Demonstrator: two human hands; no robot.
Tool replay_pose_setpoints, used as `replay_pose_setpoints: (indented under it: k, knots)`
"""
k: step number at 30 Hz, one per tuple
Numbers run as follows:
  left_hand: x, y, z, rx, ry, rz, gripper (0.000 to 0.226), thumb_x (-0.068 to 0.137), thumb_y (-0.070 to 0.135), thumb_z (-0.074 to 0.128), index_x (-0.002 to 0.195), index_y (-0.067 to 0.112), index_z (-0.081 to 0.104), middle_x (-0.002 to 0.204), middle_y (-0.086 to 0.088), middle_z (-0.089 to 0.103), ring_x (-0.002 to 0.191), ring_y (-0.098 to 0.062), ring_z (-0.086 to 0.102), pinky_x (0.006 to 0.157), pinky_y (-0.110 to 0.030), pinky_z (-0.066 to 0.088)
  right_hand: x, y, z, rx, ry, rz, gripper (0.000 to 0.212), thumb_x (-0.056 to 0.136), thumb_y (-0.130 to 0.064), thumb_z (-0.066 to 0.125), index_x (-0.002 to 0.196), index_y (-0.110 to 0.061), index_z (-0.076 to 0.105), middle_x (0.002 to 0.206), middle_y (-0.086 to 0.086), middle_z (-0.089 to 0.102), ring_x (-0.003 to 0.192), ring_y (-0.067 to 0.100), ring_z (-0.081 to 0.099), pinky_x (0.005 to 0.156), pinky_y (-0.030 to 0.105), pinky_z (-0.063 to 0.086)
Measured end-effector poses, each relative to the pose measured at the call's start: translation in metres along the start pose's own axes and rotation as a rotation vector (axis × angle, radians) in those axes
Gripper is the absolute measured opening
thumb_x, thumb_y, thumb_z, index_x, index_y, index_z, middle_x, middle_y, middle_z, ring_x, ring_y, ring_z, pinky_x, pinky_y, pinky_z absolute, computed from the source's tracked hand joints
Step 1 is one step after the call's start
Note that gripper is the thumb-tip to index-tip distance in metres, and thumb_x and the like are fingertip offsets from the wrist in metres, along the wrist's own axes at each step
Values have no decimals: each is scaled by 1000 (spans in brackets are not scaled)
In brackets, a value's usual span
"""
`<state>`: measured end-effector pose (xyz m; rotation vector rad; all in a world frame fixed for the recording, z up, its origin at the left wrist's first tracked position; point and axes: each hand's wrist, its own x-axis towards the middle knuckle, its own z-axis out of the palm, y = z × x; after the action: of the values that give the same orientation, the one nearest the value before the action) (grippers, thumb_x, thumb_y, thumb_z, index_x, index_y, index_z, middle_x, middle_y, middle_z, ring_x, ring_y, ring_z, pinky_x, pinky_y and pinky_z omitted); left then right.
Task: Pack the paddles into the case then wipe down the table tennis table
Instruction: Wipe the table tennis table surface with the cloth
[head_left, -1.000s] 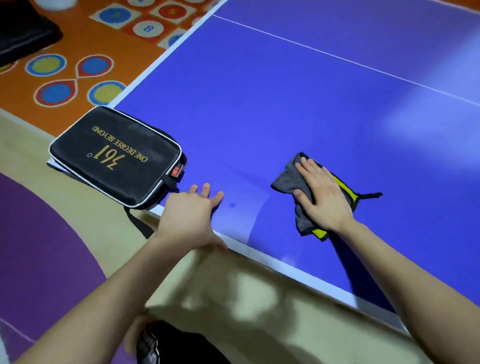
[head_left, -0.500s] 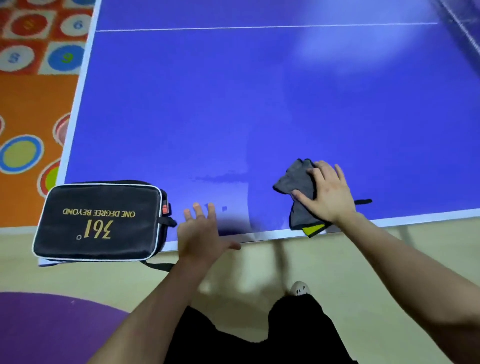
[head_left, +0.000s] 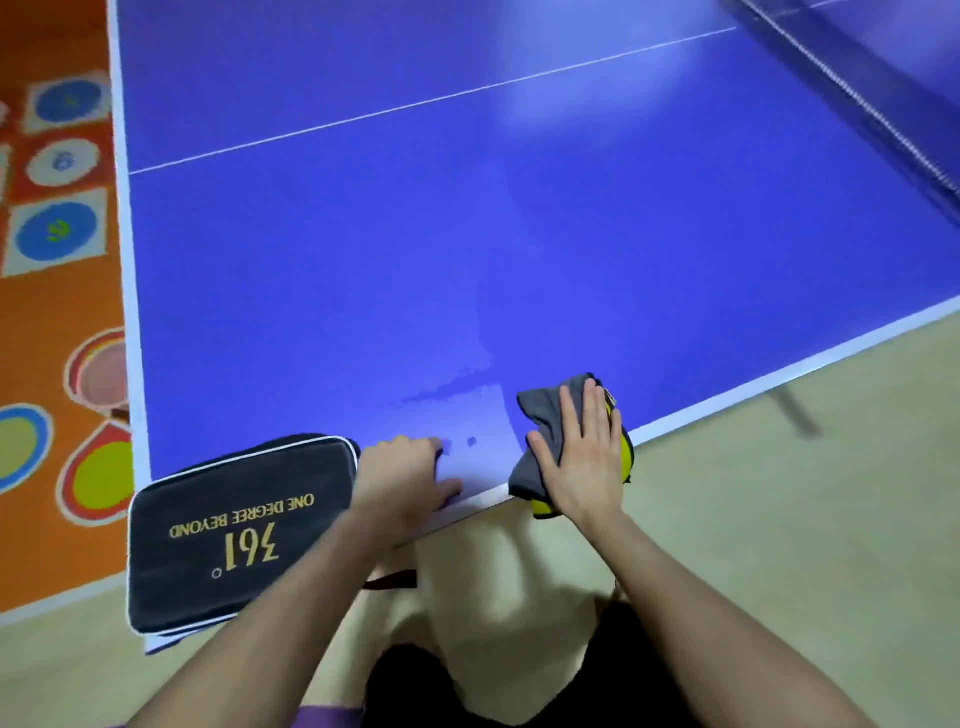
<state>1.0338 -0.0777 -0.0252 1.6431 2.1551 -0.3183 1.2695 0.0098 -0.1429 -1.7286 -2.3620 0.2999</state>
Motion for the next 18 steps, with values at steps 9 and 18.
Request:
replay_pose_setpoints:
  k: [9,18]
  knots:
    - [84,-94,-74,-54,3,25,65,89,58,75,146,33,58,140,2,66,126,-27,64,97,-40,54,82,-14,9,-133,-23,69,66,114,-50,26,173,-21,27,183,11,11,170,27,8,135,55,17]
    - [261,-126,-123,-36,-37,-175,147,55,76,93,169,28,13,172,-16,19,160,-35,22,120,-51,41,296,-38,23,20,64,16,72,110,-42,49,170,-8,27,177,8,30,167,23,20,136,50,18]
